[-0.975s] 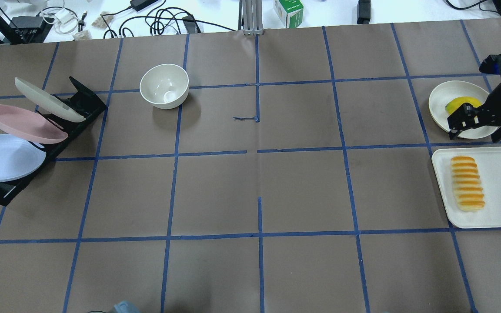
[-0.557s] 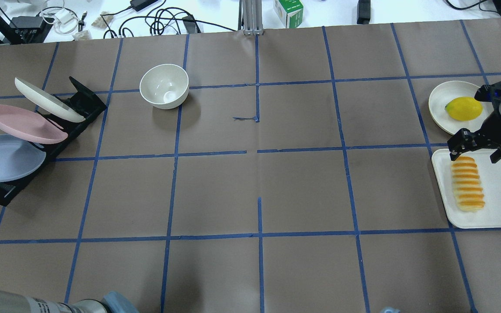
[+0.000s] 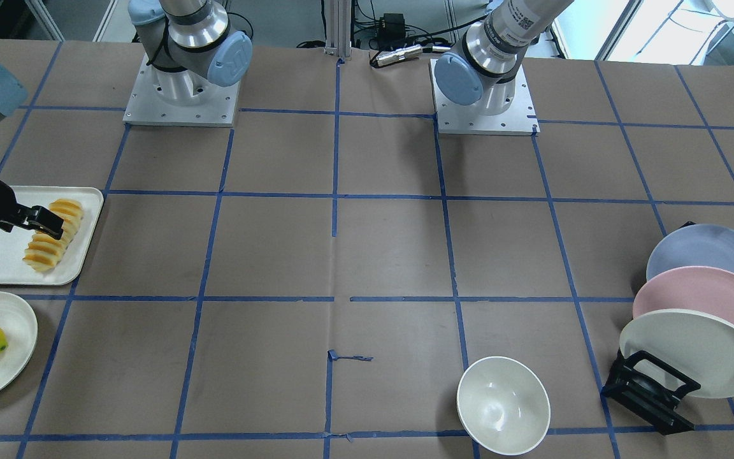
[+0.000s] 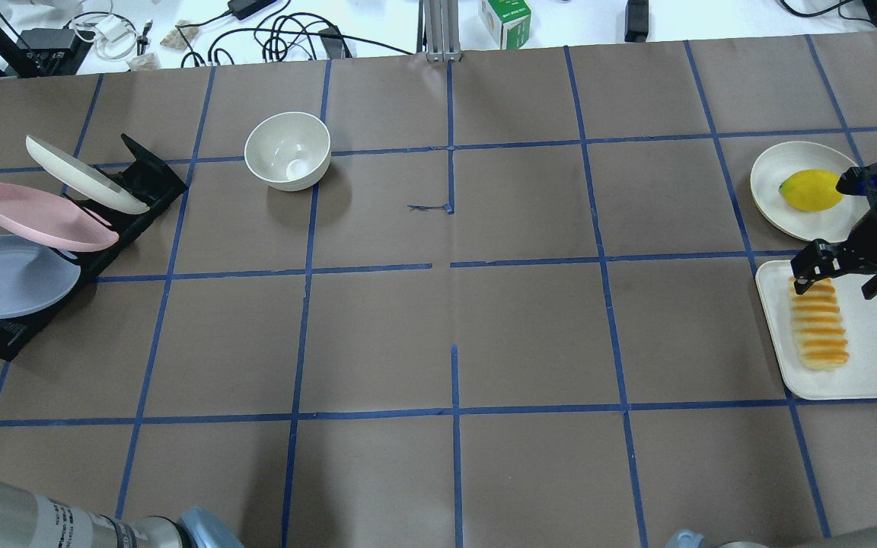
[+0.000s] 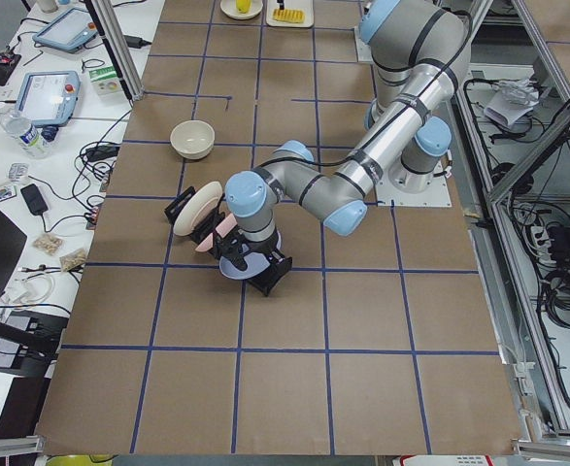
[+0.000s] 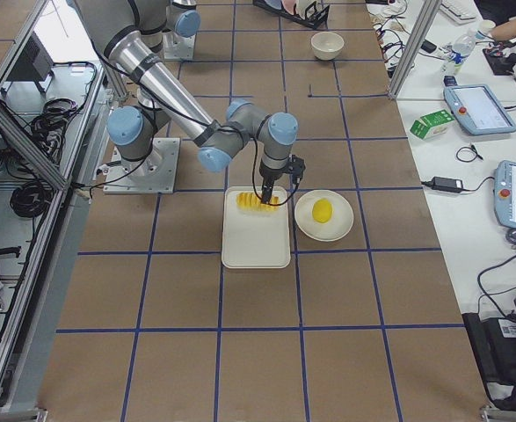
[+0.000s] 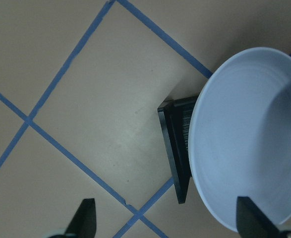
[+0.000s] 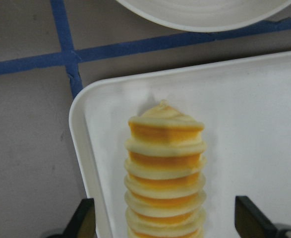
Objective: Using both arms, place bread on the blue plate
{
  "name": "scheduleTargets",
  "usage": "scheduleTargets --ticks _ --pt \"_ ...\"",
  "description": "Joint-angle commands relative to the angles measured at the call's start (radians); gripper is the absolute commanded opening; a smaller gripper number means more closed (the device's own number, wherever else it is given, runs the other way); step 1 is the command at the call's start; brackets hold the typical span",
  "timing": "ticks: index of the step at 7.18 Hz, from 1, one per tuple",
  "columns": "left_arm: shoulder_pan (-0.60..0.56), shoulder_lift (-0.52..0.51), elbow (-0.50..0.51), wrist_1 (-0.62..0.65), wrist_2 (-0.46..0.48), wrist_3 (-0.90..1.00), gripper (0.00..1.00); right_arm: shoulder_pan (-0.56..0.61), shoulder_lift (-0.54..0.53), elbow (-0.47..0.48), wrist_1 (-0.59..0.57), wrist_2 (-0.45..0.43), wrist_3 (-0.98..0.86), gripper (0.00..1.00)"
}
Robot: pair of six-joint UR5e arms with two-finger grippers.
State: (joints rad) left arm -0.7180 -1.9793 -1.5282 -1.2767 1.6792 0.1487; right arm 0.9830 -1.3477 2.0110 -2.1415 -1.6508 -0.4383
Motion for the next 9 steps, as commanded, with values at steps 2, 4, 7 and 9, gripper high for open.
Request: scheduleTargets --ticks 2,4,7,9 --pt "0.0 -0.033 -0.001 0.045 -0.009 -0.014 0.74 -0.026 0.062 0.0 -0.06 -0.001 -0.025 1.0" --pt "-0.001 -0.033 -0.013 0.045 -0.01 -0.021 0.3 -0.029 0.079 0.005 -0.058 0.0 -0.011 1.0" --pt "-0.003 -0.021 -0.012 0.034 -0.03 -0.02 0.0 -0.027 0.079 0.043 -0.055 0.011 -0.002 0.93" --pt "-0.005 -0.001 -0.007 -0.024 -0.019 -0.015 0.0 -0.027 0.07 0.038 -0.035 0.003 0.0 0.0"
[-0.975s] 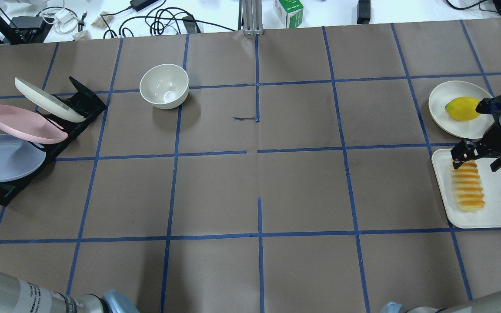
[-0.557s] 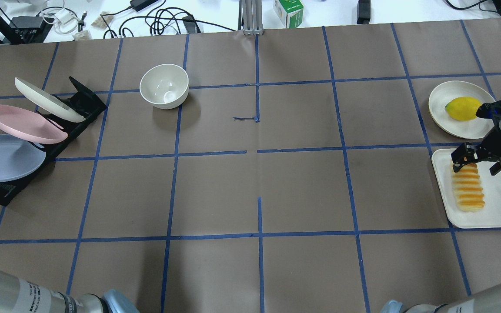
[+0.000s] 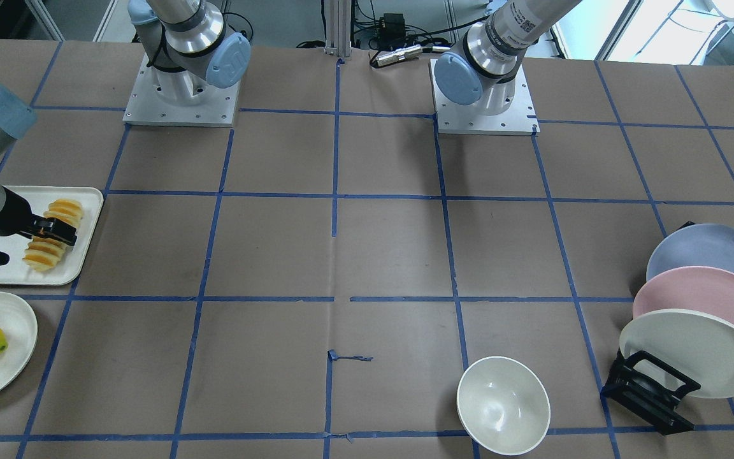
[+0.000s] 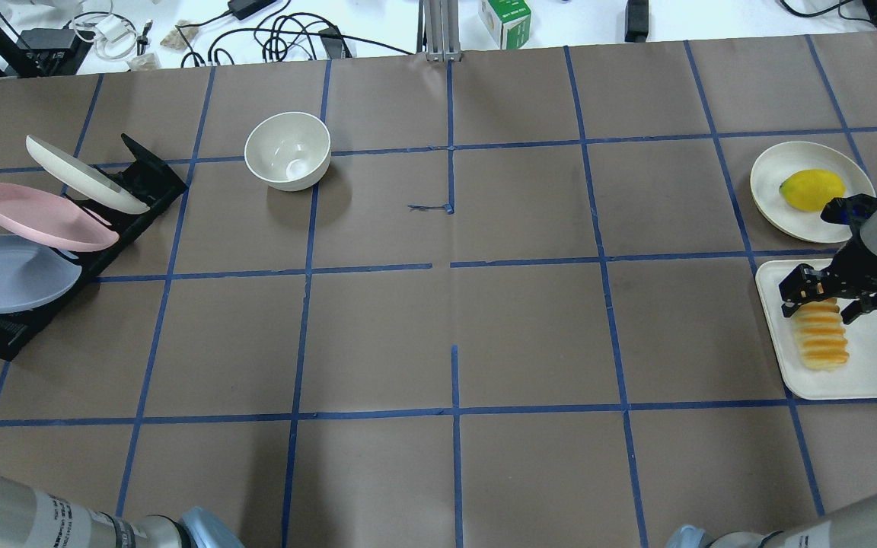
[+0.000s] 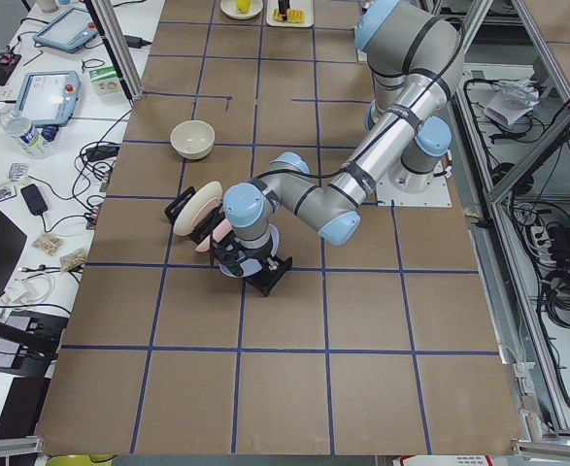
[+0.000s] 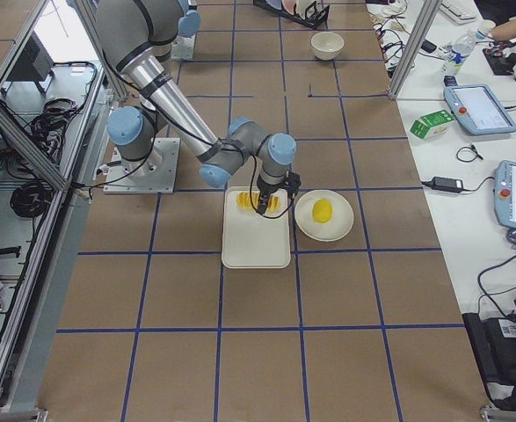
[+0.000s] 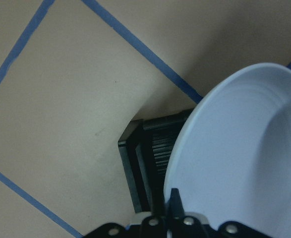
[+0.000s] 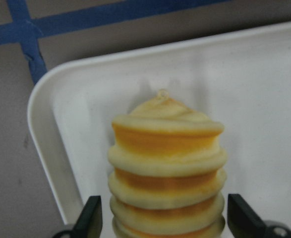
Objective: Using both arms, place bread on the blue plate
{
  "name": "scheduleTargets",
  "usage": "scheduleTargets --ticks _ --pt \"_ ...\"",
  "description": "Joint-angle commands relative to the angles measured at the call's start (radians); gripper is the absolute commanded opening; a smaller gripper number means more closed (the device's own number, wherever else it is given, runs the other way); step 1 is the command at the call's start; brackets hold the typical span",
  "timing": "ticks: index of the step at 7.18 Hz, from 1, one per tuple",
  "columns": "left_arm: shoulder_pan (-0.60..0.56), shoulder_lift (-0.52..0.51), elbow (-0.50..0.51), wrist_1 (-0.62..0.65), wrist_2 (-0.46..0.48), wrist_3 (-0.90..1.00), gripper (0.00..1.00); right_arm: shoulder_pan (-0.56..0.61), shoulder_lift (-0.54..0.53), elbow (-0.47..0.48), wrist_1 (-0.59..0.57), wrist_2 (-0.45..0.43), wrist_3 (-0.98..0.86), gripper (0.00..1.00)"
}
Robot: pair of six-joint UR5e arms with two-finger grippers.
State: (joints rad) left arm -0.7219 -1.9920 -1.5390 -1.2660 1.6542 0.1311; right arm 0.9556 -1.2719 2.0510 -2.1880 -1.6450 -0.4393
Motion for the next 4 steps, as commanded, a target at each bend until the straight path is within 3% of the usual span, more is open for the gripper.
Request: scheduleTargets --ticks 1,4 --pt "-0.001 0.025 0.016 -0.071 0.012 0.005 0.0 0.0 -0.009 -0.003 0.014 -0.002 -0.001 0.0" --pt "0.001 0.103 0.023 -0.25 0.078 0.009 0.0 -0.001 -0.041 -0.006 0.059 -0.002 0.001 0.0"
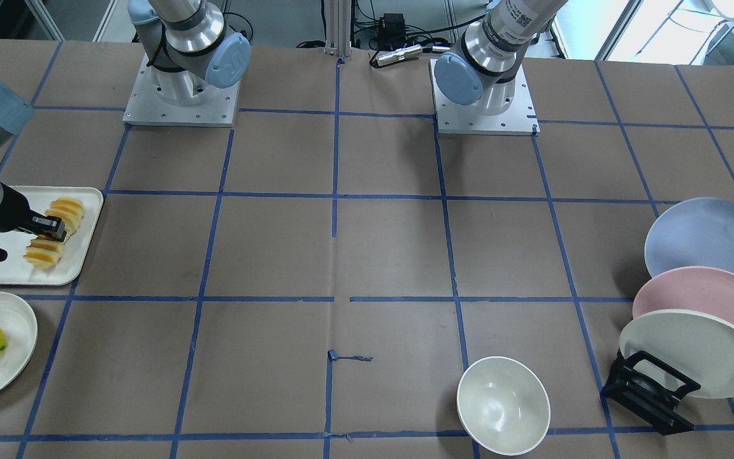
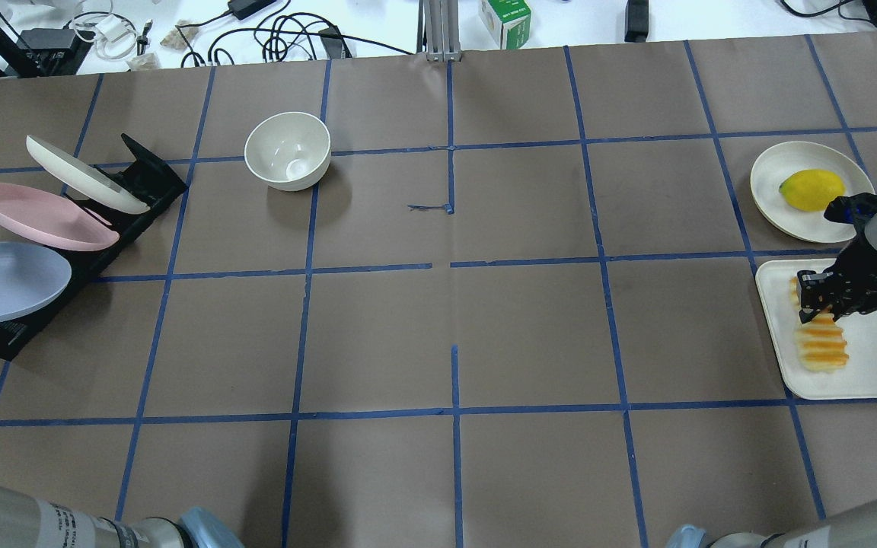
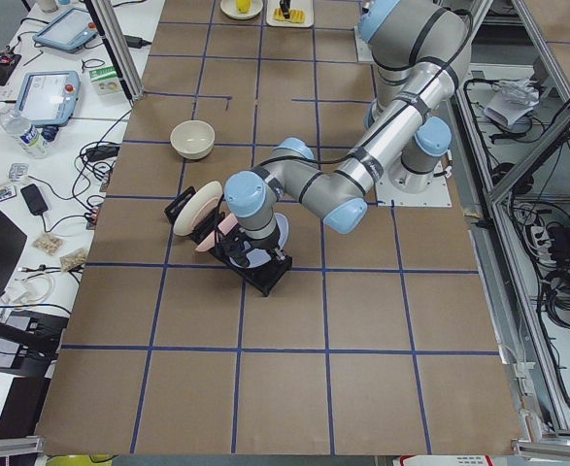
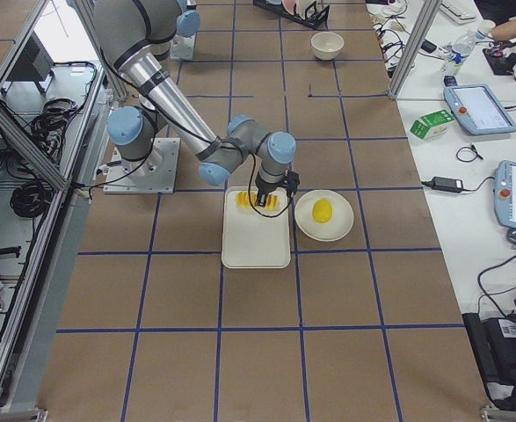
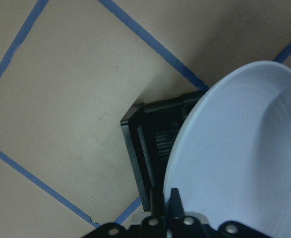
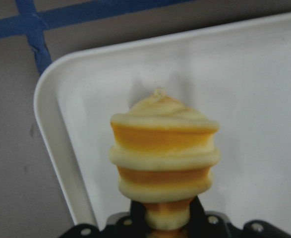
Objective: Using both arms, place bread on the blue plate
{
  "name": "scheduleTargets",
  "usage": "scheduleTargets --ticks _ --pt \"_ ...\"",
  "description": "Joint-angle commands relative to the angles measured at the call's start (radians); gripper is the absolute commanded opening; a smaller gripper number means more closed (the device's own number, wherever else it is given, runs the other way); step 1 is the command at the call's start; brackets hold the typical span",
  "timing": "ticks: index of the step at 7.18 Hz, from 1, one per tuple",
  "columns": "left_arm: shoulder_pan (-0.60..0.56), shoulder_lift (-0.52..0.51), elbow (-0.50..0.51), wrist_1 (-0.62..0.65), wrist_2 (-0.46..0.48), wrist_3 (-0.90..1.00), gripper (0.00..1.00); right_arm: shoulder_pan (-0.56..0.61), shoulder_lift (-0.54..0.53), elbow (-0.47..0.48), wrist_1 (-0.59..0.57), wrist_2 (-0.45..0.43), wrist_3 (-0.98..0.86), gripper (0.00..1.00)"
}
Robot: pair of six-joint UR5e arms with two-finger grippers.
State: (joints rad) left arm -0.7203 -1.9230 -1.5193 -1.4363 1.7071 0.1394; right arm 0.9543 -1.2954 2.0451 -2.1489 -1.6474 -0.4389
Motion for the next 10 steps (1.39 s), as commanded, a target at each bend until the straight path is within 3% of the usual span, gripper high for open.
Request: scheduleTargets --ticks 1,4,5,6,7,8,10 --pt "-0.002 0.065 0.005 -0.16 0.025 0.0 0.0 0.003 -0.053 0.0 0.059 0.005 0.0 0.0" --pt "-0.005 0.163 0.004 -0.41 0.008 -0.015 0.0 0.011 -0.139 -0.002 0.109 0.014 0.003 0.0" --pt "-0.007 0.188 -0.018 -0.502 -0.045 -0.009 0.0 0.011 -0.139 -0.028 0.147 0.015 0.003 0.0" --pt "-0.027 0.197 -0.033 -0.6 -0.16 0.0 0.0 0.018 -0.139 -0.101 0.244 0.017 0.003 0.0" --pt "-0.11 0.202 -0.053 -0.601 -0.244 -0.001 0.0 0.044 -0.136 -0.194 0.355 0.017 0.015 0.0" --pt "-0.272 0.219 -0.068 -0.58 -0.344 -0.03 0.0 0.1 -0.139 -0.27 0.459 0.017 0.116 0.0" --pt "-0.535 0.214 -0.119 -0.32 -0.485 -0.204 0.0 0.187 -0.16 -0.333 0.549 0.017 0.187 0.0"
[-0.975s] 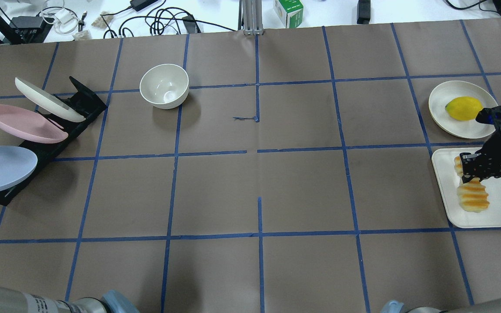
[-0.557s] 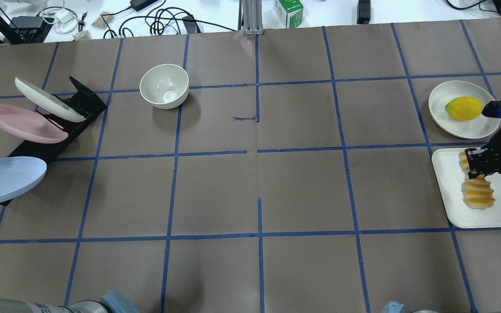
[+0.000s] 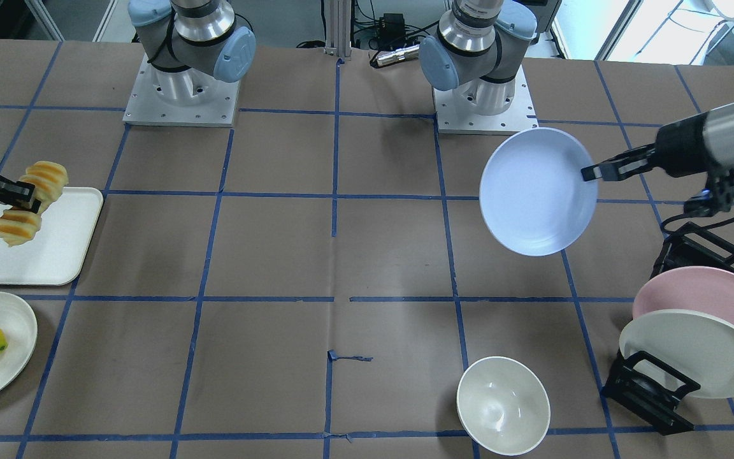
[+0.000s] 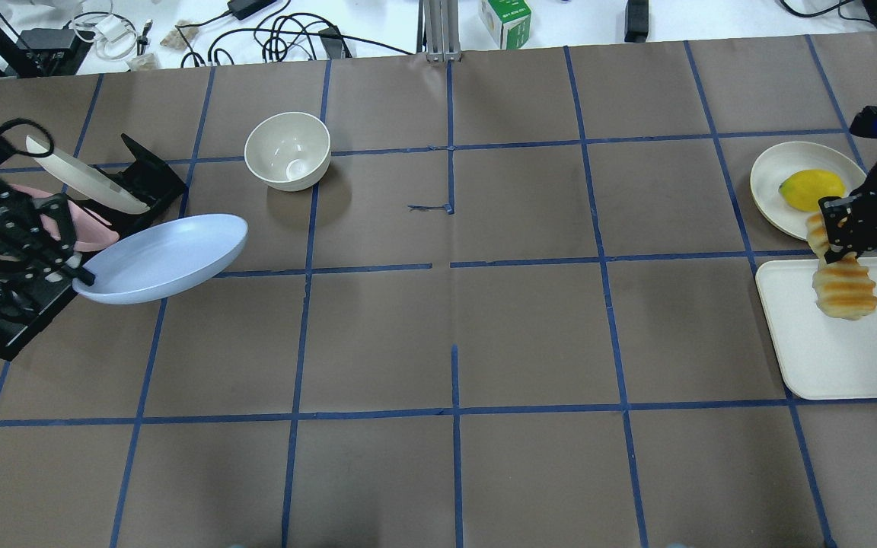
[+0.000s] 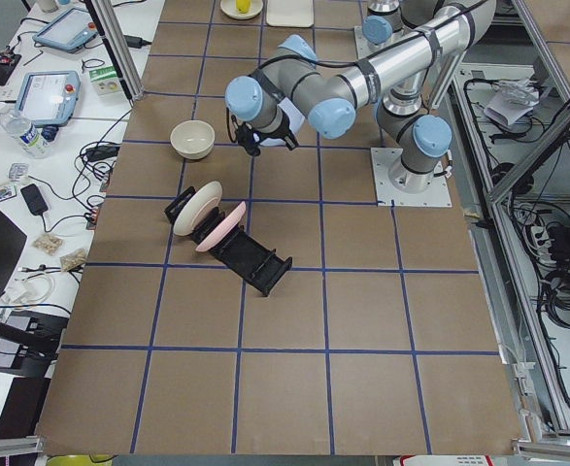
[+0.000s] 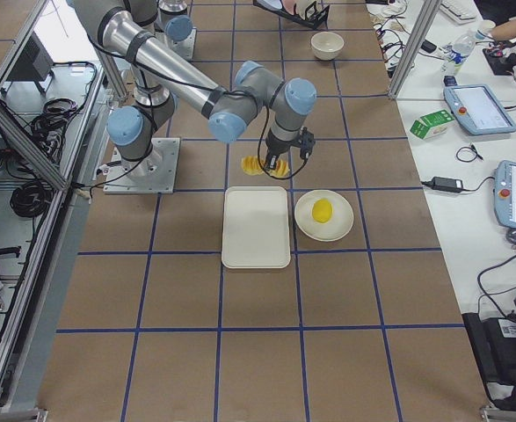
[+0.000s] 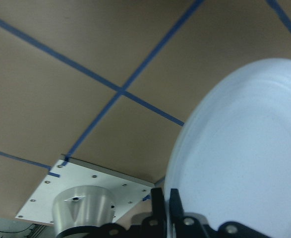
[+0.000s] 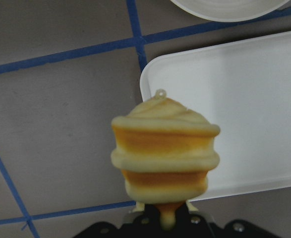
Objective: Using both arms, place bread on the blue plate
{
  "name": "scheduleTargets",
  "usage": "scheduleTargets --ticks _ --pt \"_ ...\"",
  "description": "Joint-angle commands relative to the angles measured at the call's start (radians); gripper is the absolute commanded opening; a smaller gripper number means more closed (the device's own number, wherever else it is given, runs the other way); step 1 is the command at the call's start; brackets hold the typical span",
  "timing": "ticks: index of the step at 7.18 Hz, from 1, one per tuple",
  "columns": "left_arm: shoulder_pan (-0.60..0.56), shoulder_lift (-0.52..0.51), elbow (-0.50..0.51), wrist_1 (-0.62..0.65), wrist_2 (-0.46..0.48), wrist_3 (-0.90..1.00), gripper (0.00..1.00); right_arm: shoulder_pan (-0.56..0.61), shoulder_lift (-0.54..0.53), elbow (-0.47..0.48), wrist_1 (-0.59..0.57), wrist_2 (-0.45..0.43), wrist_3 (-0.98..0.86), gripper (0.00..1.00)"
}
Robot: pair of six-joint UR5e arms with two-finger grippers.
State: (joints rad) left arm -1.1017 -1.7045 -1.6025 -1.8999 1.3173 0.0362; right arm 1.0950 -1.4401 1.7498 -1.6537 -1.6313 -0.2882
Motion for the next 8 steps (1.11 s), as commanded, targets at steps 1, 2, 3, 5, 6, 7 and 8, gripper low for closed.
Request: scheduleTargets --ticks 1,2,3,5,6,7,8 --pt "-0.25 -0.018 -0.133 0.367 -0.174 -0.189 0.0 0.069 -0.052 -0.032 0.057 0.037 0.076 0.0" --pt "-0.329 -0.032 -0.252 0.641 -0.174 -0.341 0.0 0.106 -0.072 -0.032 0.058 0.065 0.098 0.0" --pt "-0.408 -0.064 -0.366 0.89 -0.171 -0.422 0.0 0.144 -0.083 -0.032 0.057 0.068 0.112 0.0" --pt "-0.486 -0.169 -0.47 1.164 -0.164 -0.426 0.0 0.184 -0.083 -0.03 0.057 0.137 0.159 0.0" --pt "-0.516 -0.206 -0.468 1.214 -0.147 -0.421 0.0 0.19 -0.086 -0.03 0.057 0.162 0.162 0.0" --pt "-0.524 -0.239 -0.467 1.264 -0.13 -0.427 0.0 0.207 -0.089 -0.03 0.057 0.163 0.168 0.0" --pt "-0.526 -0.262 -0.465 1.301 -0.13 -0.427 0.0 0.239 -0.091 -0.036 0.051 0.163 0.228 0.0"
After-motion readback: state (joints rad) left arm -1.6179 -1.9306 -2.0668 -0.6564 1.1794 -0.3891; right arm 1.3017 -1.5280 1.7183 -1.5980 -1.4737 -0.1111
